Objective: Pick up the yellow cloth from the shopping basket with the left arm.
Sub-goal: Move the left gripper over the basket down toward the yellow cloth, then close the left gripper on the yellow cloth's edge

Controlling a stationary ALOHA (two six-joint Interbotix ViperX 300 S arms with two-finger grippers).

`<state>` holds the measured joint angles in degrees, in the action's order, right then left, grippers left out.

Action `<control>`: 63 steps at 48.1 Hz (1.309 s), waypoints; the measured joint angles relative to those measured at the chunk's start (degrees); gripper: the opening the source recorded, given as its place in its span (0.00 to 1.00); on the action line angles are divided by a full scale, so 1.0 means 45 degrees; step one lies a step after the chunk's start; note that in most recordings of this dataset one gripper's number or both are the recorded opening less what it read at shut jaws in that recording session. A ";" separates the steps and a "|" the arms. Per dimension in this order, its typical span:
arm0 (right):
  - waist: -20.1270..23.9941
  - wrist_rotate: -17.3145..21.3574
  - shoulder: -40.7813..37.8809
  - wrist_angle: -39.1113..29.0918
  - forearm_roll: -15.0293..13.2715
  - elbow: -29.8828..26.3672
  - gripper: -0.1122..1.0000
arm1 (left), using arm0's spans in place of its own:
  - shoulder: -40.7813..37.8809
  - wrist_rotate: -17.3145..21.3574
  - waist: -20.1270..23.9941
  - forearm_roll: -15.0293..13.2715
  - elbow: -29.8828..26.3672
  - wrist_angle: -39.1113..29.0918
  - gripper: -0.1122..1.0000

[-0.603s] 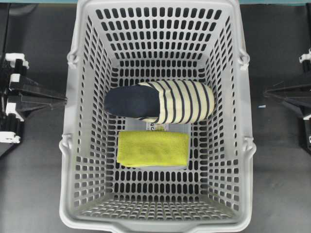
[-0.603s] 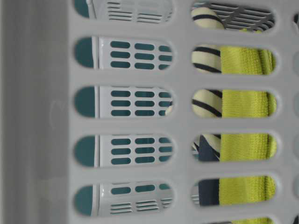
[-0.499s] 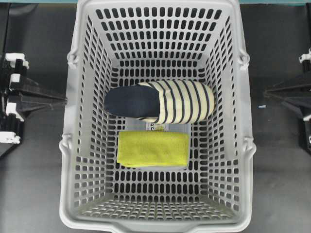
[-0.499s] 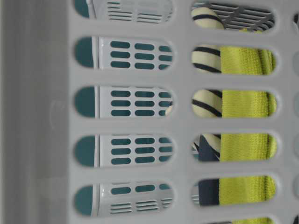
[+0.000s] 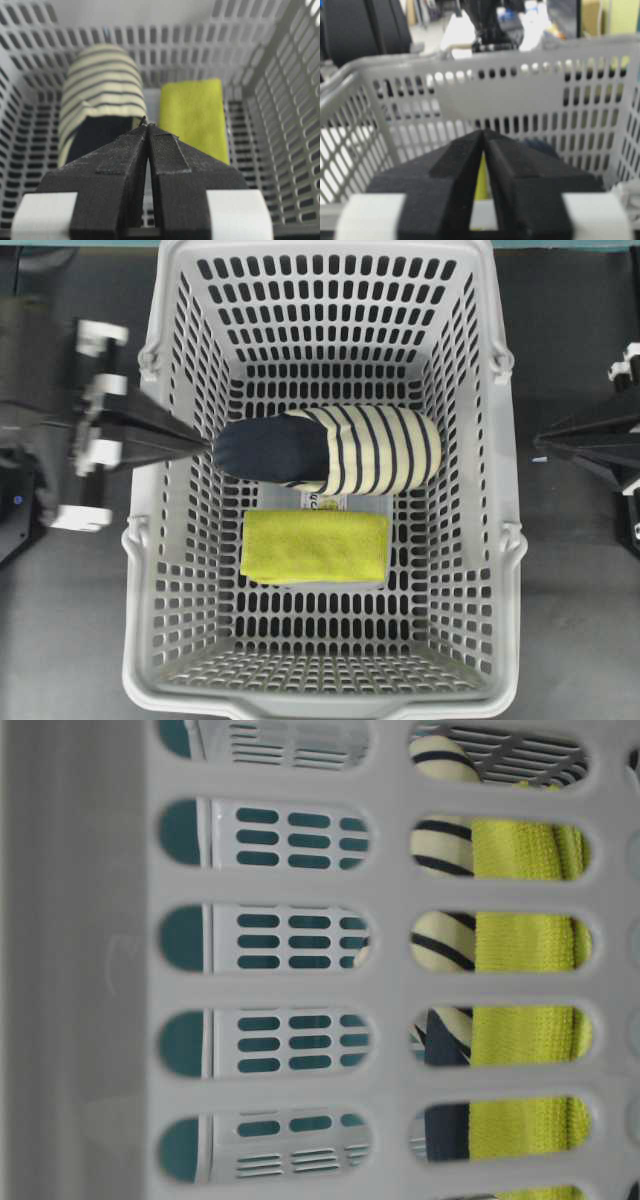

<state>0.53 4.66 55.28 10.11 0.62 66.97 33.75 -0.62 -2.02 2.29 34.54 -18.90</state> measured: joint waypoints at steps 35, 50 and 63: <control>-0.0098 0.0020 0.0078 -0.0410 0.0020 -0.0020 0.78 | -0.7891 -0.0117 -0.1133 0.0020 -0.6133 -0.5664 0.88; -0.0098 0.0039 0.0078 -0.0645 0.0020 -0.0020 0.77 | -0.9531 -0.0117 -0.1230 0.0020 -0.6152 -0.5684 0.86; -0.0117 0.0020 0.0078 -0.1152 0.0020 -0.0020 0.77 | -0.9980 -0.0117 -0.1211 0.0000 -0.5703 -0.5664 0.84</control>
<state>0.00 4.75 55.63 4.92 0.70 66.88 -11.16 -1.14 -7.47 2.29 8.88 -44.38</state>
